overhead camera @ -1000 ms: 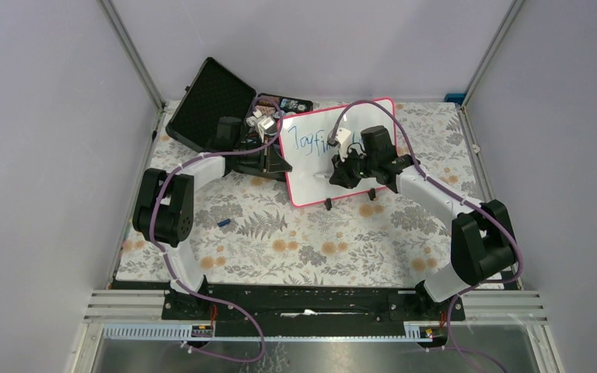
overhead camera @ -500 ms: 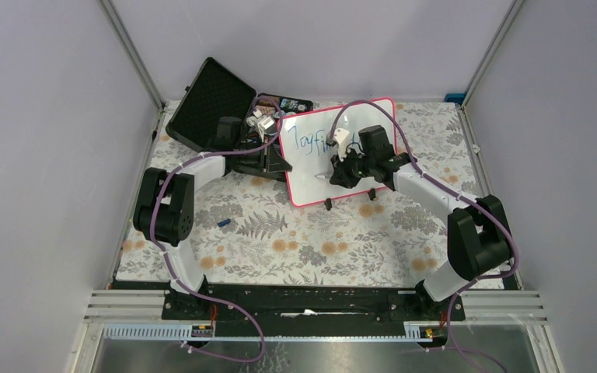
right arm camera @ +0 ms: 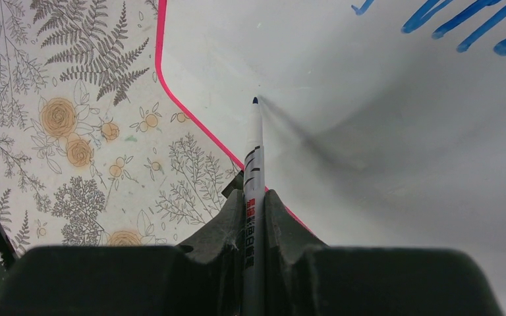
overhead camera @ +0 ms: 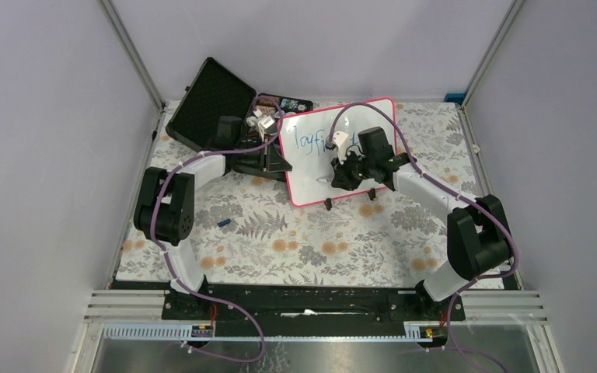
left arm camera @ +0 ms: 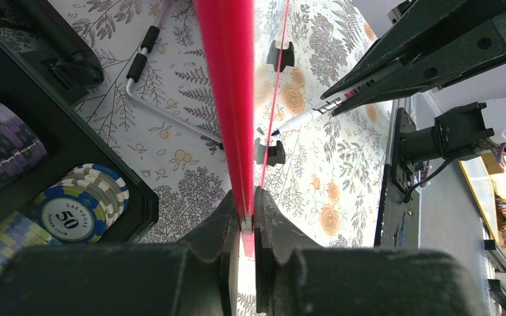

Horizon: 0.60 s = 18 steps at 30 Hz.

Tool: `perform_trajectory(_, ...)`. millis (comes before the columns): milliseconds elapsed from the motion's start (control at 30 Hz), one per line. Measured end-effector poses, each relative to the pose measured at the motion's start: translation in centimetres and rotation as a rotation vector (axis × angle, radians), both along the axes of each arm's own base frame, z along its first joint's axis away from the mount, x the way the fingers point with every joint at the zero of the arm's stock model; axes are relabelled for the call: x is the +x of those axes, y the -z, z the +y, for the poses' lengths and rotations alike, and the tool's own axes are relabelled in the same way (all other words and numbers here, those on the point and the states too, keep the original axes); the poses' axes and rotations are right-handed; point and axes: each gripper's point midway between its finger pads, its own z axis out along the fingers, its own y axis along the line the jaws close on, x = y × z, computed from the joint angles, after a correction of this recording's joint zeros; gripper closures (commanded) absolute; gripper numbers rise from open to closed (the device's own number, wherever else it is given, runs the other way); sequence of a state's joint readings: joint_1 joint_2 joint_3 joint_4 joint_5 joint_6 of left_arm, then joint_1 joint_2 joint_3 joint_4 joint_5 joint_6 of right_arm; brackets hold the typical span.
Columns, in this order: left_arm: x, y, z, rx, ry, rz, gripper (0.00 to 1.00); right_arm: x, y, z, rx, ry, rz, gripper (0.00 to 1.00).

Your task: Write a sentence on the whiteboard

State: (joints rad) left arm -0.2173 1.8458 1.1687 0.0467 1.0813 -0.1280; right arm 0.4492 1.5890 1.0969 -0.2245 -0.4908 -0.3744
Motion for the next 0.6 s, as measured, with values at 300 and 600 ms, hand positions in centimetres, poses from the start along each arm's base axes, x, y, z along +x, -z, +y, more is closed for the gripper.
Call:
perform_trajectory(300, 0.08, 0.05, 0.00, 0.001, 0.001, -0.002, 1.00, -0.53, 0.46, -0.08, -0.018, -0.017, 0.014, 1.00)
perform_trajectory(600, 0.07, 0.05, 0.00, 0.001, 0.002, -0.003, 1.00, -1.00, 0.52, 0.22, -0.012, -0.036, 0.028, 1.00)
